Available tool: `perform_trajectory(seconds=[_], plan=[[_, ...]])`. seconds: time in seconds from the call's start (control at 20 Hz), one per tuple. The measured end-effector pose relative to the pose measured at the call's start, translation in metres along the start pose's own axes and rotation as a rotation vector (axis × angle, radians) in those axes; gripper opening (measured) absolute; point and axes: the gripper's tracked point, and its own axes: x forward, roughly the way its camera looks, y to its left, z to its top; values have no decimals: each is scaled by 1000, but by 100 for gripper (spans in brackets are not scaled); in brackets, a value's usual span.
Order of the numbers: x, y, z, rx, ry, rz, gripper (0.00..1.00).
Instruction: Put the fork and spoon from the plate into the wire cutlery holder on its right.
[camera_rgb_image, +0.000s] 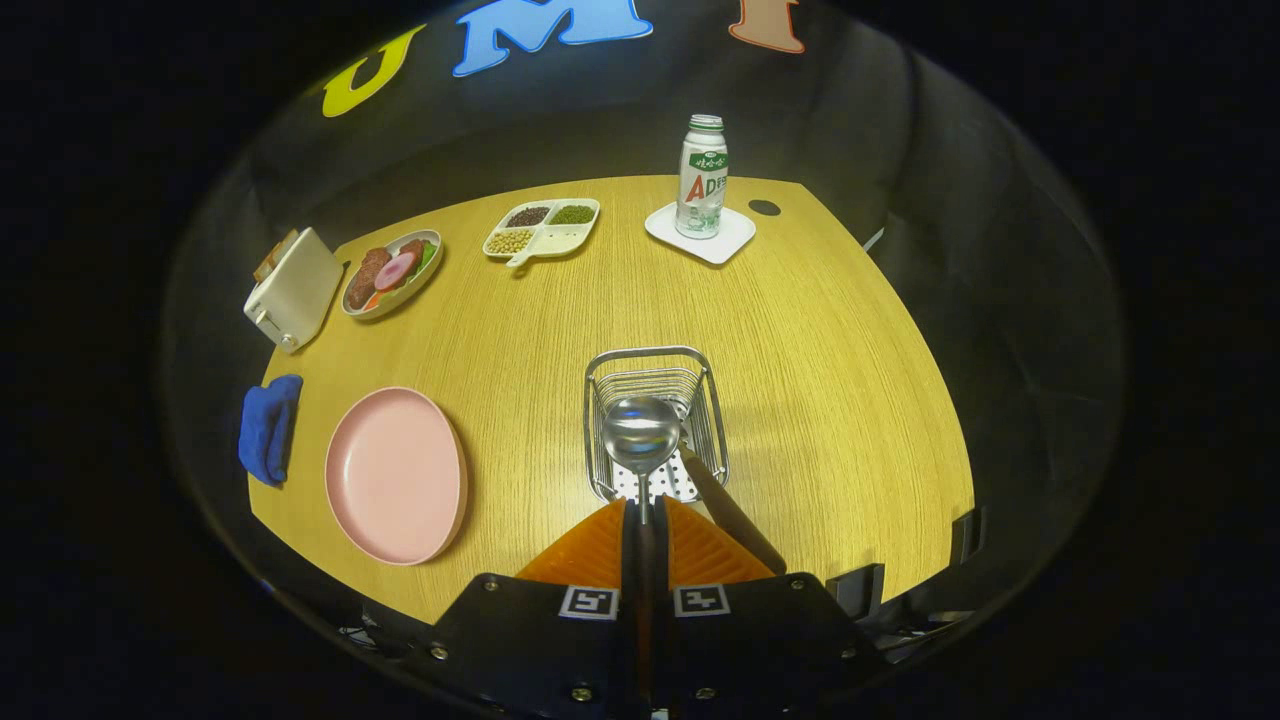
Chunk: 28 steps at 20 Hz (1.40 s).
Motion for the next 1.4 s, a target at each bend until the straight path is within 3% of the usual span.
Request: perform_trajectory(seconds=[0.2, 0.95, 1.05, 1.15, 1.4], plan=[[-9, 0, 17, -4, -62, -9, 13], [-37, 1, 43, -30, -201, -30, 19], [-40, 2, 45, -27, -213, -22, 34], [-44, 1, 51, -24, -242, -23, 36], [-78, 6, 87, -28, -449, -13, 36]])
